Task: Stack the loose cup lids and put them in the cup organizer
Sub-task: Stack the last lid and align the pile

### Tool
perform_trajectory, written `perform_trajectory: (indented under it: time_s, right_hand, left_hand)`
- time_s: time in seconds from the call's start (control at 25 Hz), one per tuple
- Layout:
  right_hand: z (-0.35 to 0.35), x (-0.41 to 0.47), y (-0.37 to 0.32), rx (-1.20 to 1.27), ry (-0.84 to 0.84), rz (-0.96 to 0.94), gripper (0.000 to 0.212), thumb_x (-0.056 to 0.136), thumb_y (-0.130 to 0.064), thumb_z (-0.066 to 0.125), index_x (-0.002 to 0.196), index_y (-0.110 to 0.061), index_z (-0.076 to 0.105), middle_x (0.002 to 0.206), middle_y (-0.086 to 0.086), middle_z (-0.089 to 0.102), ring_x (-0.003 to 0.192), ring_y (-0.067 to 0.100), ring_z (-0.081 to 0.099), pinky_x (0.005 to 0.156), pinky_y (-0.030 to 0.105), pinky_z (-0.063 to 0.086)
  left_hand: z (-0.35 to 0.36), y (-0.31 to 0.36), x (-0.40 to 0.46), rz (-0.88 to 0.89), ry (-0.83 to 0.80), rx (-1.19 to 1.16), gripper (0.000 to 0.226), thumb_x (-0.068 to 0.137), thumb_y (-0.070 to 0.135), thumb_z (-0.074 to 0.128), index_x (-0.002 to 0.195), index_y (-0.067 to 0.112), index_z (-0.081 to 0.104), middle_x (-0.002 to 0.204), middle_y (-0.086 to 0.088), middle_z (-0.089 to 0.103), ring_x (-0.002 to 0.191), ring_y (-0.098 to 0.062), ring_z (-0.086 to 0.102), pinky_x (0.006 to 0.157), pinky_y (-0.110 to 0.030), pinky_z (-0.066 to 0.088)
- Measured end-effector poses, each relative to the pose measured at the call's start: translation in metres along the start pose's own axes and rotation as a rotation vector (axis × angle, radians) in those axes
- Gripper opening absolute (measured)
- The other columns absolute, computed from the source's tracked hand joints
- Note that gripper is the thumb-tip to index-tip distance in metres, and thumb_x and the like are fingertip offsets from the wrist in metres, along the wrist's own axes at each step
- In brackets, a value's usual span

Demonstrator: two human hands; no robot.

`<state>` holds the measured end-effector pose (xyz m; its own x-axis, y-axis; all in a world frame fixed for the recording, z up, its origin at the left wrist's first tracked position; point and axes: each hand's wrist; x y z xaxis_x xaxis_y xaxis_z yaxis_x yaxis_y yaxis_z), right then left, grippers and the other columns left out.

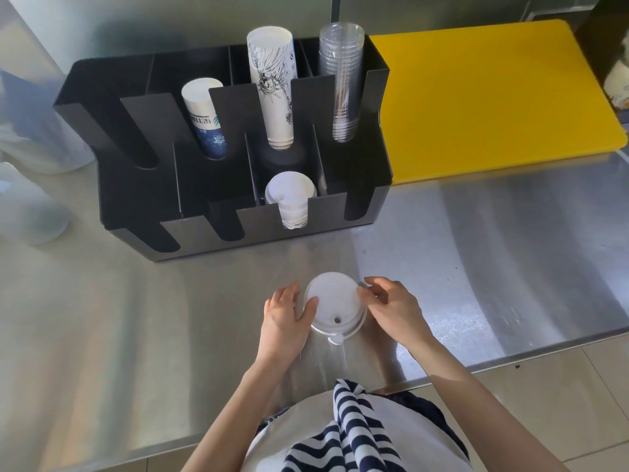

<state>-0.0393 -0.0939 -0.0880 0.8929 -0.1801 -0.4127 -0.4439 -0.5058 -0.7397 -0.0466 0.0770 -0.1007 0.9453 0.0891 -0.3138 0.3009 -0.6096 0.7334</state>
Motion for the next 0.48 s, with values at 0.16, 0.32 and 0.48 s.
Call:
perform_trajectory:
  time_s: [0.16,0.32,0.48]
  right_hand:
    - [0.0,-0.002,0.001,-0.065,-0.073,-0.012,0.026,0.086,-0.034,0.052,0.105,-0.02,0.064,0.113,0.003,0.065,0.087,0.01,0.052,0.07,0.011,0.031]
    - [0.004,-0.003,0.0,-0.059,-0.045,-0.057,0.027,0.088,-0.03,0.051,0.106,-0.016,0.064,0.111,0.006,0.067,0.088,0.013,0.054,0.061,0.001,0.034]
    - [0.008,-0.002,-0.003,-0.027,-0.045,-0.085,0.024,0.088,-0.028,0.051,0.104,-0.017,0.065,0.11,0.007,0.067,0.085,0.01,0.053,0.061,0.008,0.032]
  left_hand:
    - [-0.002,0.002,0.0,-0.031,-0.012,-0.005,0.024,0.086,0.03,0.051,0.097,0.012,0.063,0.105,-0.009,0.06,0.101,-0.029,0.051,0.083,-0.029,0.038]
    - [-0.007,0.007,-0.004,-0.082,-0.025,-0.147,0.02,0.085,0.028,0.054,0.096,0.015,0.065,0.104,-0.006,0.061,0.086,-0.015,0.056,0.071,-0.013,0.036]
    - [-0.013,0.012,-0.005,-0.165,0.011,-0.309,0.015,0.083,0.028,0.058,0.095,0.023,0.063,0.111,-0.005,0.062,0.081,-0.008,0.055,0.062,-0.009,0.037]
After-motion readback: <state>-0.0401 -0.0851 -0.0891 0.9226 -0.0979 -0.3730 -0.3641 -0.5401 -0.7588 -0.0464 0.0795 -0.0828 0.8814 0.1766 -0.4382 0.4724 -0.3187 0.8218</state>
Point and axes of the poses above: each hand's wrist, its own x-axis towards the middle knuckle, its own z-axis out of the palm, y = z × x
